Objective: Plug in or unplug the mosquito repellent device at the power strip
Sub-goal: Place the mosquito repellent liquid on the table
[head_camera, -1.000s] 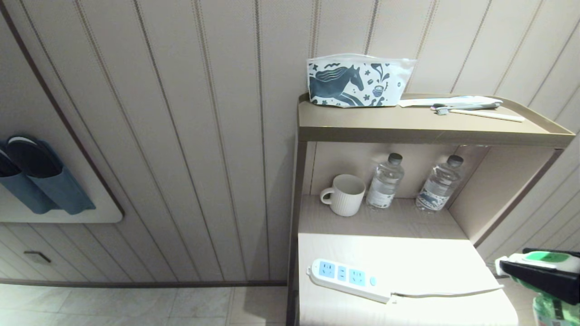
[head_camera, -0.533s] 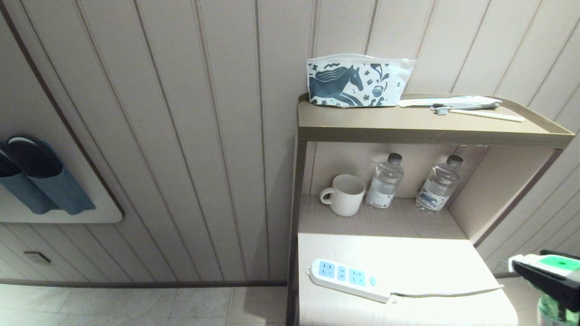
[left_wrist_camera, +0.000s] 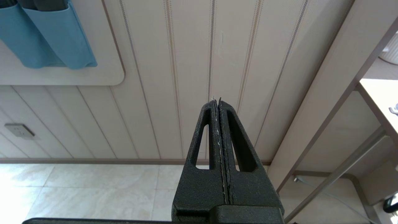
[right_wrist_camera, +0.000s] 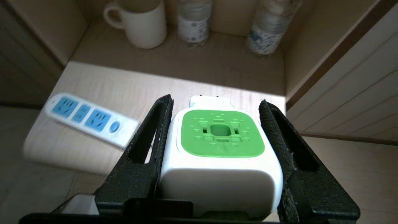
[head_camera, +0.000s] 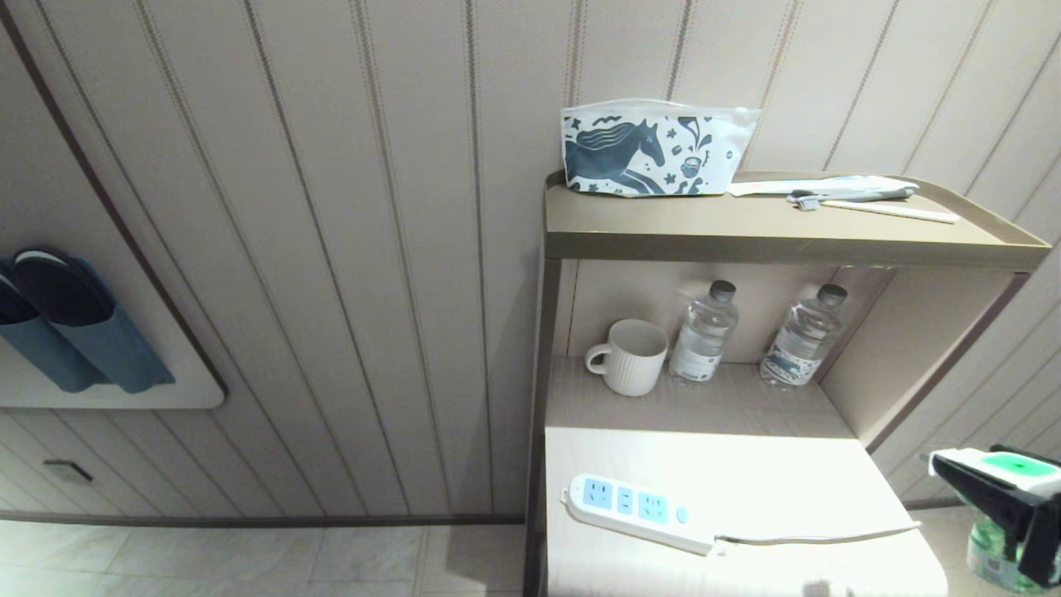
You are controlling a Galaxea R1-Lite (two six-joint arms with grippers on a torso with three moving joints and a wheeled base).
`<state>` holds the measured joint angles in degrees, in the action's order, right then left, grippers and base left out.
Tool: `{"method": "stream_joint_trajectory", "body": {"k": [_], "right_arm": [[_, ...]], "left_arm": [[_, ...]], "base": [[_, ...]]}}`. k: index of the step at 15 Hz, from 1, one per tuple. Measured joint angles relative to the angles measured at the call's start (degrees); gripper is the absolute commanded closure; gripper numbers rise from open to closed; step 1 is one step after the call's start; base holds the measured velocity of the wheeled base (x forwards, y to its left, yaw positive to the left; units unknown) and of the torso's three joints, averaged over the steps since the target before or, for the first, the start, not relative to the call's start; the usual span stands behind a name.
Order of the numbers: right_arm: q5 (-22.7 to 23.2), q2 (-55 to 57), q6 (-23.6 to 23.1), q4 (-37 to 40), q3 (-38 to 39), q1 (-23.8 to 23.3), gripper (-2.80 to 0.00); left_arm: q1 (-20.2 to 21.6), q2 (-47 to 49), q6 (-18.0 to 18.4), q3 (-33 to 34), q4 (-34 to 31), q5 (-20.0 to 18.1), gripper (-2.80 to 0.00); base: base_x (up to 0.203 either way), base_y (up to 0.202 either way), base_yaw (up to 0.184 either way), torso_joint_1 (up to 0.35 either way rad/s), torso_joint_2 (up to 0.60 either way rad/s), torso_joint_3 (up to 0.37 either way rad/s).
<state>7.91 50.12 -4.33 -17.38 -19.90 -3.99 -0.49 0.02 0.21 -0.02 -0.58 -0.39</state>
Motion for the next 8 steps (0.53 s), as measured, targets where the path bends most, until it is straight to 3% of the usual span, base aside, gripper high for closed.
{"method": "stream_joint_trajectory", "body": {"k": [4, 8], "right_arm": [[0.1, 5.1, -0.4, -17.6, 4.0, -7.1, 0.00], [0.3, 5.5, -0.3, -19.4, 4.6, -7.6, 0.00]], "left_arm": [[0.0, 0.0, 0.0, 0.0, 0.0, 0.0, 0.00], [0.0, 0.0, 0.0, 0.0, 0.0, 0.0, 0.00]], "base": [[0.000, 0.000, 0.000, 0.000, 0.00, 0.000], [0.000, 0.000, 0.000, 0.000, 0.00, 0.000]]}}
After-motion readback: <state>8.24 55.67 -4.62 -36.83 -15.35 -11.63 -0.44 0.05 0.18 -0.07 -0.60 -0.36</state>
